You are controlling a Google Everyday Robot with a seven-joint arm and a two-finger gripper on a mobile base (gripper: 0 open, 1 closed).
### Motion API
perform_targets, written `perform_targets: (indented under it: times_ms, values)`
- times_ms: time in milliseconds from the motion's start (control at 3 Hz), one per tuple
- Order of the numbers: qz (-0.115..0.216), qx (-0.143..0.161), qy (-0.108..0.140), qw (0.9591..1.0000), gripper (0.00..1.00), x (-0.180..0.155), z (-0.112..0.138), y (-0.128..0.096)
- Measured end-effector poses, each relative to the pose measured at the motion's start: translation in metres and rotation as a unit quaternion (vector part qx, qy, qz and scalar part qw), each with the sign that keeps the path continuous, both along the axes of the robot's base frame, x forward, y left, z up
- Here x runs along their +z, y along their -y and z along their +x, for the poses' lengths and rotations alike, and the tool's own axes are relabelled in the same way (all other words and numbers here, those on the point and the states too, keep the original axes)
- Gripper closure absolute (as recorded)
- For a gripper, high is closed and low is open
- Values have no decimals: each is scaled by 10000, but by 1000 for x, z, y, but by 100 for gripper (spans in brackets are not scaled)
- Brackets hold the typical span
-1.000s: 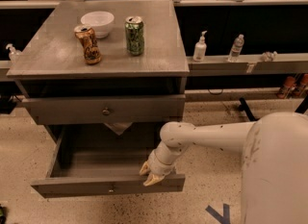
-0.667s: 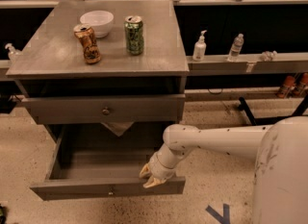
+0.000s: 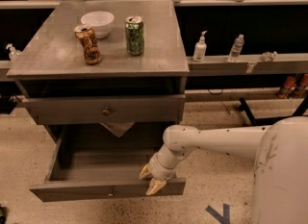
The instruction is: Open middle drawer
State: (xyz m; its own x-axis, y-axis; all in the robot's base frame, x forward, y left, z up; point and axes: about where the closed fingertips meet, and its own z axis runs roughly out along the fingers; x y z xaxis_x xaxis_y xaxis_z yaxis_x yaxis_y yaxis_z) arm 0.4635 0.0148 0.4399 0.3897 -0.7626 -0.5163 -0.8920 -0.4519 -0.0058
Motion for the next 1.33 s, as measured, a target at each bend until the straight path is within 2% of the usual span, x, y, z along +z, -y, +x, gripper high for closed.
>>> perform_targets:
  times_ms: [333,1000,1333]
  values:
    - [0,8,-12,10000,2,-1,-1,0]
    - [461,-35,522,9976,0,51,15,21]
    - [482,-46,550,9973,0,52,15,24]
